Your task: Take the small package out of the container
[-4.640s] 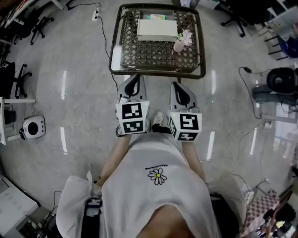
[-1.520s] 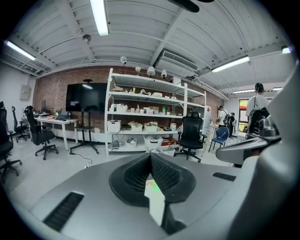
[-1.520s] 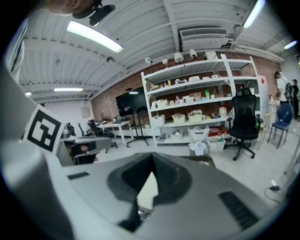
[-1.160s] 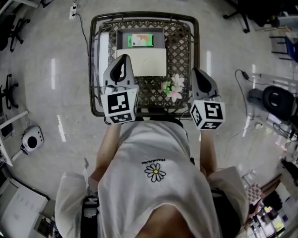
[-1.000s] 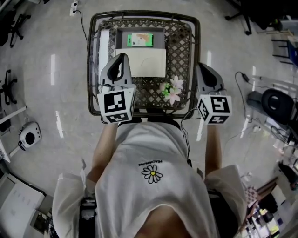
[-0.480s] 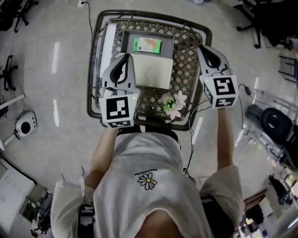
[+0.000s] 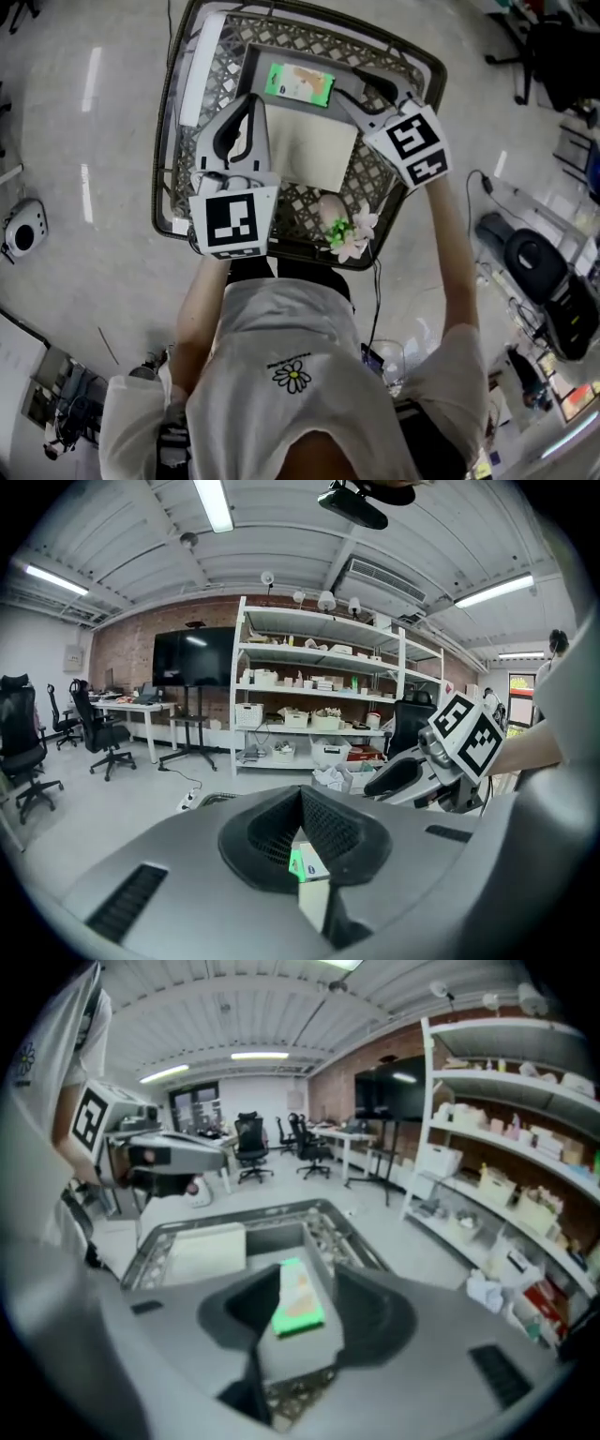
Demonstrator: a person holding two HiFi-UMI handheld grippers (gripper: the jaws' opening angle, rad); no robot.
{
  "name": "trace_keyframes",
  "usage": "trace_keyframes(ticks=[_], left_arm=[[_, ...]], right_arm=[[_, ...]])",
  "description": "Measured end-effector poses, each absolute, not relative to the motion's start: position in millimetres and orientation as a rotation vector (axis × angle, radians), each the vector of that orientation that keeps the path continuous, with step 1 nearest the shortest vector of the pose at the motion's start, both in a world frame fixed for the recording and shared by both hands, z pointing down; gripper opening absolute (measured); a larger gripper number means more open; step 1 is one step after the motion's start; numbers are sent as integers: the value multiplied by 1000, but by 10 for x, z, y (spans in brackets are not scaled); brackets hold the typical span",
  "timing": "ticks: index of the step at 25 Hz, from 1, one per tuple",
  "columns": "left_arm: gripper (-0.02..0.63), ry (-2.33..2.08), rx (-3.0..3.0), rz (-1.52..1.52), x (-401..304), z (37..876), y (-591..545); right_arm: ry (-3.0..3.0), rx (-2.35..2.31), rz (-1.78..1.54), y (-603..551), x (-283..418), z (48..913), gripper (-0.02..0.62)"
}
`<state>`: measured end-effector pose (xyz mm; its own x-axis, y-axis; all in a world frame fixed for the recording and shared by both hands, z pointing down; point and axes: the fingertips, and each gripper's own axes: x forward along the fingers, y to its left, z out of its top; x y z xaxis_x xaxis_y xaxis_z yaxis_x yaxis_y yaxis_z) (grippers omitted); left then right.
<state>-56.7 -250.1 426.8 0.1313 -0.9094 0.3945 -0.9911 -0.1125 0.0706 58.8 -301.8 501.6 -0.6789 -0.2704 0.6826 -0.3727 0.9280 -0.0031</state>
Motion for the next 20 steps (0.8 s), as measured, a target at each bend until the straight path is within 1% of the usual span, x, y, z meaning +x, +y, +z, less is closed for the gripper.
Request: trace_keyframes(ticks=[2, 3, 5, 7, 11, 20], left_arm=[[25, -1850, 2066, 369, -626, 4377, -2528], [25, -1848, 2050, 370, -657, 4436, -2544], [25, -1845, 2038, 372, -702, 4544, -2575], [25, -1842, 2038, 387, -724, 4640, -2601], [25, -1811, 2027, 377, -750, 4781, -2661], [25, -1776, 1977, 338, -895, 4900, -2883]], right_arm=[[-2327, 342, 171, -2965, 441, 5195, 178], [-2311, 287, 161, -2935, 370, 5285, 197], [-2281, 181, 154, -2864, 253, 5462, 253], [-2257, 103, 171, -2802, 172, 5624, 284], [-2196, 27, 196, -2761, 102, 5907, 301], [-2059, -43, 191, -2781, 33, 6259, 304]])
